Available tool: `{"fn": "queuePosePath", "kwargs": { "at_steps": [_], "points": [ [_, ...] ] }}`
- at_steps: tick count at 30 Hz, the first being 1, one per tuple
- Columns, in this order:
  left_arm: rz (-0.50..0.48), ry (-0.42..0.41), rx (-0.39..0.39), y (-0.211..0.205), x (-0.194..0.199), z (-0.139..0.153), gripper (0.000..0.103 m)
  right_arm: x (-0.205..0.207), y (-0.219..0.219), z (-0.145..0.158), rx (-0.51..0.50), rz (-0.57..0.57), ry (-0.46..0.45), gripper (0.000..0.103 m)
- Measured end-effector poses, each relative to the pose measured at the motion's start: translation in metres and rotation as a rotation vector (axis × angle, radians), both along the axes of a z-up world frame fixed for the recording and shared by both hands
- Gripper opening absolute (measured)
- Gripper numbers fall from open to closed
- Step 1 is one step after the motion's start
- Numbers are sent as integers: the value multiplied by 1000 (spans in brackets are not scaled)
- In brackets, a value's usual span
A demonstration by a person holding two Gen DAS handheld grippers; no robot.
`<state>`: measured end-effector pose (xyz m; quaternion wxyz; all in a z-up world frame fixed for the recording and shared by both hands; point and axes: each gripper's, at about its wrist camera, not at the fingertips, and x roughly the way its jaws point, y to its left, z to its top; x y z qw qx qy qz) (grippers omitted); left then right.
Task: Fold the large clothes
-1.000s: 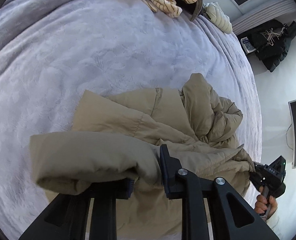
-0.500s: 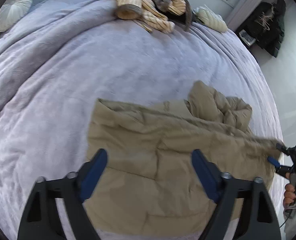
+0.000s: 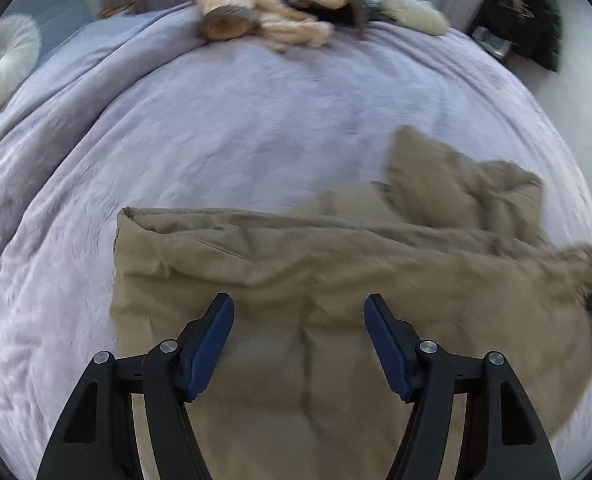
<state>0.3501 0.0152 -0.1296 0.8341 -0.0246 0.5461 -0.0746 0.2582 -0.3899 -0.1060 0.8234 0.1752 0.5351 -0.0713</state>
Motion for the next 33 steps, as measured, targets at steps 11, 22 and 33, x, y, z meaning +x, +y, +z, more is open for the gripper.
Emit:
{"fn": "queuePosePath", "kwargs": {
  "at_steps": [11,22,33],
  "points": [
    [82,-27,-13,7,39,-52,70,35,-54,-62,47,-171,-24,8],
    [88,-40,-20,7,48,-56,70,42,-58,-75,47,-191,-45,7],
    [218,-15,34,66,30,-47,70,11,-56,-29,-147,-161,-44,12]
  ]
}}
